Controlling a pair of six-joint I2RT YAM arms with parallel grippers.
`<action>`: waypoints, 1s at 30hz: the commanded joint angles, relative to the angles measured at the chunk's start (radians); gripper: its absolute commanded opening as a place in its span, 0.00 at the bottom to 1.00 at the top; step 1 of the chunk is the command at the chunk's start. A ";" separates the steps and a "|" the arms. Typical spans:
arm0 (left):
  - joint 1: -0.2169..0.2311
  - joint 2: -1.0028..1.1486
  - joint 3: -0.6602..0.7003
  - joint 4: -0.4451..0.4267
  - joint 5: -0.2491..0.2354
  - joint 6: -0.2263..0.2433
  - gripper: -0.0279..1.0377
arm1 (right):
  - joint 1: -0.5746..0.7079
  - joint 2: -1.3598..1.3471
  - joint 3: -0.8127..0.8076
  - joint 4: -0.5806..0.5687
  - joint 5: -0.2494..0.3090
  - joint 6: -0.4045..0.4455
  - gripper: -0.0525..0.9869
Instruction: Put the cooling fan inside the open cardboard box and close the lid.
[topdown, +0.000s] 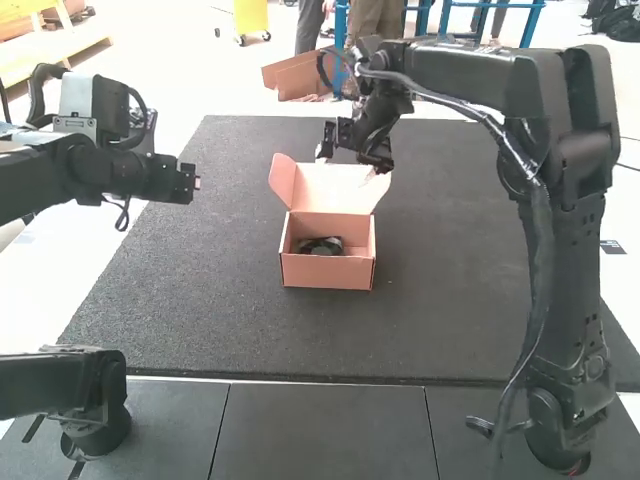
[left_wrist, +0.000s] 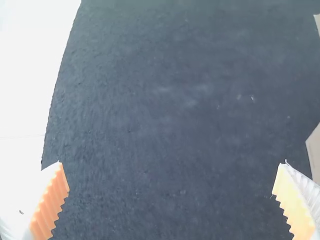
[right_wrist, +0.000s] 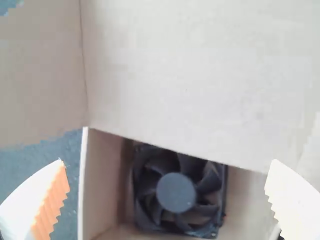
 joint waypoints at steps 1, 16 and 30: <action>-0.001 0.054 0.063 0.040 0.013 0.006 0.94 | -0.029 -0.094 -0.023 0.003 0.152 -0.128 0.92; -0.097 0.401 0.194 0.284 0.018 -0.011 0.94 | -0.111 -0.303 -0.453 0.382 0.288 -0.263 0.92; -0.102 0.596 0.260 0.430 0.022 -0.037 0.94 | -0.129 -0.160 -0.350 0.566 0.210 -0.243 0.92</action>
